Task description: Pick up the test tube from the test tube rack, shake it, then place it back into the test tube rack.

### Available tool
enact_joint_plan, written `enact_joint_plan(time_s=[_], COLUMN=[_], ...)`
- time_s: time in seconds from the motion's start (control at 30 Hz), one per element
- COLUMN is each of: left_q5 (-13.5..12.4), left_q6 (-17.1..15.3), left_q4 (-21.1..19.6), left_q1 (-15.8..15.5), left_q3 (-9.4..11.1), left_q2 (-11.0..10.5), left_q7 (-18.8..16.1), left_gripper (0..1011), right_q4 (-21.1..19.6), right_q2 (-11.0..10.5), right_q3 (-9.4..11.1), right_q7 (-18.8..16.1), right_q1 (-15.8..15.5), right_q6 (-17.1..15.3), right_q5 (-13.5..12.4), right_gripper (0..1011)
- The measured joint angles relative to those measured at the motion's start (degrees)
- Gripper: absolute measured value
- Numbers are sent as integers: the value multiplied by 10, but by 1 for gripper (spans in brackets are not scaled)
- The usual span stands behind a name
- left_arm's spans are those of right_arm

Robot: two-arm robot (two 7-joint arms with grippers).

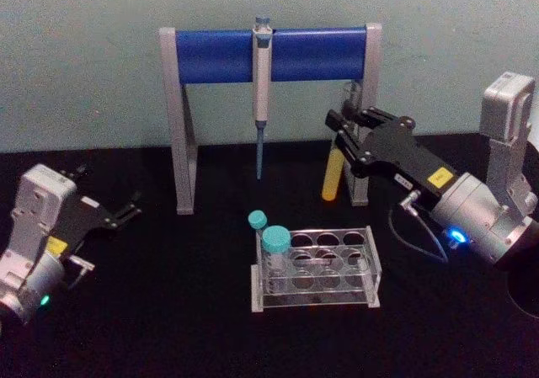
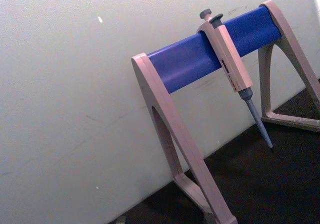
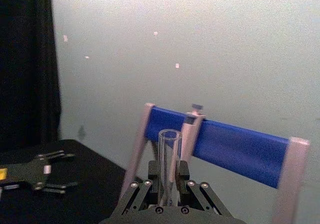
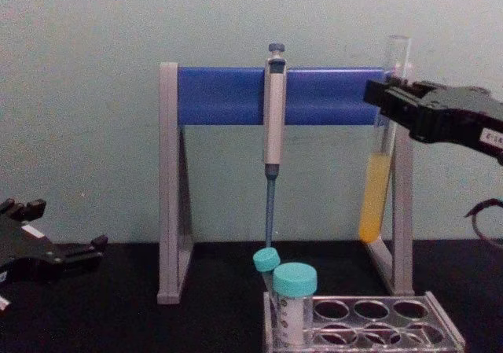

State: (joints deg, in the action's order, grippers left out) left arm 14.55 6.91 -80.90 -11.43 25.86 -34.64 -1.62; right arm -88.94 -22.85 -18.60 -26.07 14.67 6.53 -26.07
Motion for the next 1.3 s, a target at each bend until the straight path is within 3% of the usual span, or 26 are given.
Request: enact_joint_plan(time_s=[0.23, 0.3, 0.5, 0.67, 0.77, 0.9, 1.07, 1.17, 1.3], left_q5=[0, 0, 0, 0, 0, 0, 0, 0, 0], left_q6=[0, 0, 0, 0, 0, 0, 0, 0, 0], left_q4=[0, 0, 0, 0, 0, 0, 0, 0, 0], left_q1=[0, 0, 0, 0, 0, 0, 0, 0, 0], left_q3=[0, 0, 0, 0, 0, 0, 0, 0, 0], left_q2=[0, 0, 0, 0, 0, 0, 0, 0, 0], left_q7=[0, 0, 0, 0, 0, 0, 0, 0, 0], left_gripper=[1001, 1001, 1001, 1001, 1001, 1001, 1001, 1001, 1001], right_q4=[-5, -13, -41, -76, -99, -108, -100, -79, -59], right_q2=[-16, -30, -65, -108, -136, -148, -135, -108, -83], right_q3=[-6, -8, -9, -1, 15, 30, 34, 31, 25], right_q7=[-49, -72, -96, -89, -67, -38, -3, 23, 35], right_q1=[0, -2, -12, -29, -45, -54, -50, -36, -22], right_q6=[-5, -16, -52, -87, -100, -96, -79, -63, -52], right_q5=[-32, -53, -83, -90, -91, -89, -66, -40, -25], right_gripper=[232, 232, 232, 232, 232, 232, 232, 232, 232])
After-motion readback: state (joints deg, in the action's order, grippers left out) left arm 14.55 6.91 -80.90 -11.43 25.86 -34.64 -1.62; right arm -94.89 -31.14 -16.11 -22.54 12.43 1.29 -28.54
